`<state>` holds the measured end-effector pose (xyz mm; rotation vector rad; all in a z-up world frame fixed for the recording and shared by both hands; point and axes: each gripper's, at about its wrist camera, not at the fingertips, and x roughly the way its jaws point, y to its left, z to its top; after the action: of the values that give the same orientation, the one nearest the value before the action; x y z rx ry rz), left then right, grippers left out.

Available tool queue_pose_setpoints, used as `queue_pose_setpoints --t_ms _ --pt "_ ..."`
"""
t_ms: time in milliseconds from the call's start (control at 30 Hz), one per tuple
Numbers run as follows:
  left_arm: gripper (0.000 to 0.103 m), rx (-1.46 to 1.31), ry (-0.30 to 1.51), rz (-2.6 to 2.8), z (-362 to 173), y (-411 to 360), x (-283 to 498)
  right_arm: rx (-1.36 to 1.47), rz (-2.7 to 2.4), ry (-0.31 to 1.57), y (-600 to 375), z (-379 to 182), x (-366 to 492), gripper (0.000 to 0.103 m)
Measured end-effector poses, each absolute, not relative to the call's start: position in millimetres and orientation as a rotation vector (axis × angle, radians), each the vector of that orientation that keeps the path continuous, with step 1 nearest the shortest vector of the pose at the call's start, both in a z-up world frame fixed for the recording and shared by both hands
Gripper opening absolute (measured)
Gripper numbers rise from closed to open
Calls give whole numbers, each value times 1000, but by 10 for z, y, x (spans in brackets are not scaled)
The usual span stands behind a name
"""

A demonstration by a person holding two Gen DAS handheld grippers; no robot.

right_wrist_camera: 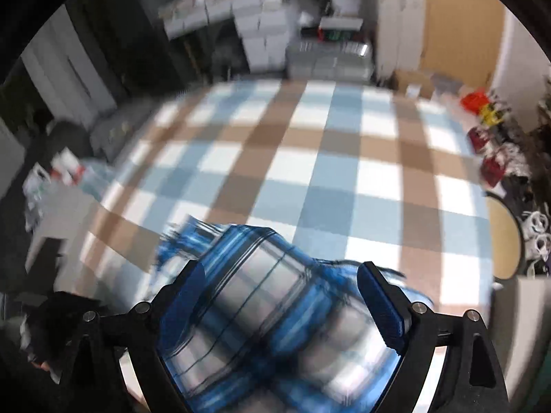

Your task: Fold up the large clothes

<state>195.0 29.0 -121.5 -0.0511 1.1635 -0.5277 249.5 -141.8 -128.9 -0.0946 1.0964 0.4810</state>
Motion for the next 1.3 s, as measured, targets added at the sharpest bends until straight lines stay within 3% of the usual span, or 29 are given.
queue_pose_setpoints --t_ms 167,233,267,300,367,400,433,500,567,800,900,1033,1133,1200,1300 --pt "15 3 1157 -516 -1279 197 1951 -160 559 1251 -1269 -1682 2684 88" --pt "19 53 1145 -510 -1291 102 1975 -149 599 1227 -1271 -1633 2636 66" --pt "20 71 1146 -511 -1294 71 1972 -133 612 1217 -1272 -1604 2606 47" --pt "20 80 1142 -513 -1298 56 1969 -130 607 1211 -1264 -1588 2589 41" --pt "20 66 1160 -530 -1331 74 2019 -163 597 1174 -1213 -1496 2484 32" --pt "19 34 1169 -536 -1344 115 2048 -178 590 1149 -1194 -1432 2431 23" --pt "14 -2 1180 -540 -1350 181 2085 -182 589 1109 -1182 -1342 2347 19" --pt "7 -42 1186 -546 -1326 254 2098 -173 596 1049 -1160 -1165 2249 17" --pt "5 -63 1173 -553 -1250 326 2058 -169 607 985 -1125 -1006 2118 15" --pt "4 -186 1097 -581 -895 651 1686 -80 604 972 -915 -866 2110 15" --pt "4 -189 1125 -558 -1041 670 1516 -69 568 1031 -695 -1147 2216 14" --pt "9 -90 1180 -455 -1304 542 1420 31 526 1157 -569 -1643 2332 22" --pt "10 -15 1176 -424 -1283 496 1334 279 587 1089 -949 -1481 2217 38" --pt "10 -38 1179 -418 -1196 567 1299 370 590 1018 -1243 -1329 2017 65" --pt "11 -95 1168 -403 -961 706 1269 383 587 947 -1653 -1161 1592 68"
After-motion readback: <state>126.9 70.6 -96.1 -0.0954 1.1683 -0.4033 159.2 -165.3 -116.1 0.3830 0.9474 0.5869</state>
